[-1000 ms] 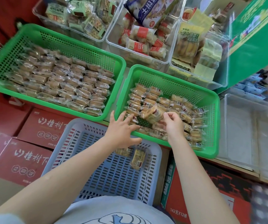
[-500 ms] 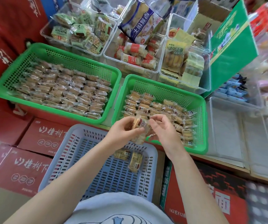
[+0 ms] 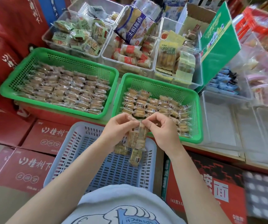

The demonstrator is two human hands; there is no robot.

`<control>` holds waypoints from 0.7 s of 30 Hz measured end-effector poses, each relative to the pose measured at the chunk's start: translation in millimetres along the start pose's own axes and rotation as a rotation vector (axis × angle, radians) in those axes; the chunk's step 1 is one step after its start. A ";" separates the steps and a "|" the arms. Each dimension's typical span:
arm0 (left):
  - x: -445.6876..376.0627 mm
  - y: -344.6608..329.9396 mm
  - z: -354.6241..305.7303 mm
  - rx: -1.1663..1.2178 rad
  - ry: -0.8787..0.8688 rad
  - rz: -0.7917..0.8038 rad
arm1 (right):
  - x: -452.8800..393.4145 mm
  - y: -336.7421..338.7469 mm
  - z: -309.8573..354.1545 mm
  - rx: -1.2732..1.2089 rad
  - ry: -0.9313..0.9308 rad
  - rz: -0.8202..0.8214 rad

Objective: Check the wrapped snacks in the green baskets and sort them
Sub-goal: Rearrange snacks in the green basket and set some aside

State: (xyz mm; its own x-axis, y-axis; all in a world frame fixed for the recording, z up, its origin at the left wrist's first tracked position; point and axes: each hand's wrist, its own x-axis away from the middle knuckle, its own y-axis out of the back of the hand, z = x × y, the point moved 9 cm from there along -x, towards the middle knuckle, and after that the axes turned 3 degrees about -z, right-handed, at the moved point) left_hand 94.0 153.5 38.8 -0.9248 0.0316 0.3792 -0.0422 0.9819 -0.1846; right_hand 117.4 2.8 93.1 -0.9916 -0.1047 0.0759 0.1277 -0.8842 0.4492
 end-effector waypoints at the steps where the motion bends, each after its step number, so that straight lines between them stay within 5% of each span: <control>1: 0.5 0.9 -1.5 0.003 0.002 0.001 | 1.8 3.2 2.5 -0.008 0.005 -0.014; 7: 8.3 4.9 -0.3 -0.015 0.087 0.009 | 11.1 11.6 -8.2 -0.165 -0.093 -0.072; 12: 14.2 18.5 15.4 0.222 0.158 -0.151 | 24.4 -19.3 -31.0 -0.192 -0.267 0.226; 14: 12.6 24.6 17.2 0.200 0.151 -0.175 | 27.7 -20.6 -34.5 -0.230 -0.281 0.191; 21: 20.5 10.4 13.4 -0.148 0.105 0.172 | 24.5 -16.3 -17.0 -0.337 -0.212 0.062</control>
State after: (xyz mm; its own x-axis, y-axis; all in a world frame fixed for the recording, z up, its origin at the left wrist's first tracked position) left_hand 69.5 161.8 32.5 -0.8690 0.2125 0.4469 0.1758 0.9768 -0.1227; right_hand 90.8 6.8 72.5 -0.9515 -0.0974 0.2917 0.1385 -0.9826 0.1237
